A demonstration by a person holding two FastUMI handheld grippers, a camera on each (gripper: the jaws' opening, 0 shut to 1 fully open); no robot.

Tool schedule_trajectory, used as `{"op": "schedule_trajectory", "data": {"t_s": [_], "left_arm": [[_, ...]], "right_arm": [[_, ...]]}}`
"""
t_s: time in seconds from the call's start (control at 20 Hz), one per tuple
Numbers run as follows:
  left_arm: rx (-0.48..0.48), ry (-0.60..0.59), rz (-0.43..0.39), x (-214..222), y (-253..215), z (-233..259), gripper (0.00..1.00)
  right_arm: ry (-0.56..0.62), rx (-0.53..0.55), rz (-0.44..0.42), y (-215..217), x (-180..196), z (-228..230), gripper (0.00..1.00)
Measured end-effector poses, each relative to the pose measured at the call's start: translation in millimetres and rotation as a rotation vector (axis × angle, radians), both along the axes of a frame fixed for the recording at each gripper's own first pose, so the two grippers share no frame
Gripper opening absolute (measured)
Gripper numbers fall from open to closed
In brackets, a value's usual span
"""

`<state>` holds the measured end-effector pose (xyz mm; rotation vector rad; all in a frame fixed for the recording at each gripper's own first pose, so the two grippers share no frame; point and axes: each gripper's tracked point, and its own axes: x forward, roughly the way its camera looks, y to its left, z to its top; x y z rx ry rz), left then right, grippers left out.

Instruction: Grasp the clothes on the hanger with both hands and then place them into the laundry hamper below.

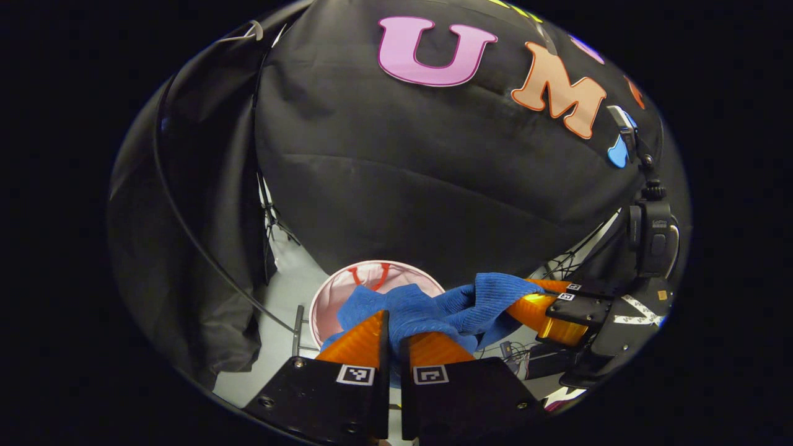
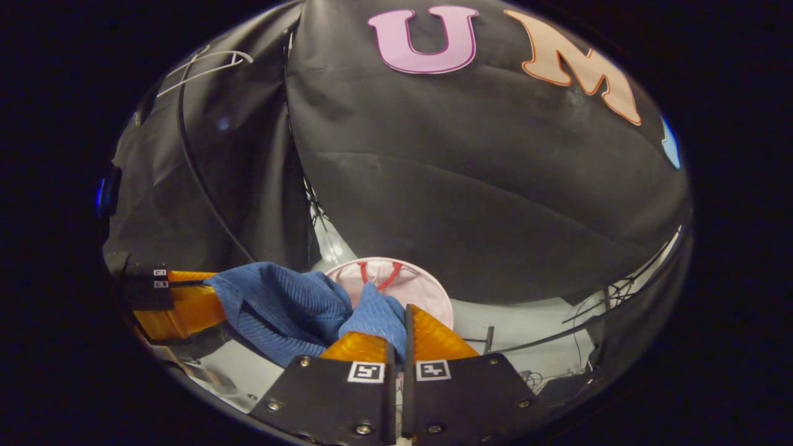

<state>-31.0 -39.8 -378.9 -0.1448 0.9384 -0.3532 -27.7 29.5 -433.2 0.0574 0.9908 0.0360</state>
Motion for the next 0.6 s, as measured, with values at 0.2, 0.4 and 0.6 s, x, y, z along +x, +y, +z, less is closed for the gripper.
{"op": "schedule_trajectory", "data": {"t_s": [0.2, 0.4, 0.6], "left_arm": [[0.012, 0.051, 0.015, -9, 2, -13, 0.09], [0.023, 0.098, 0.035, -18, 7, -21, 0.11], [0.032, 0.128, 0.05, -25, 11, -29, 0.11]], "right_arm": [[0.038, 0.005, 0.015, 4, -8, -7, 0.05], [0.062, 0.004, 0.024, 6, -15, -12, 0.05], [0.088, 0.0, 0.032, 8, -17, -19, 0.05]]}}
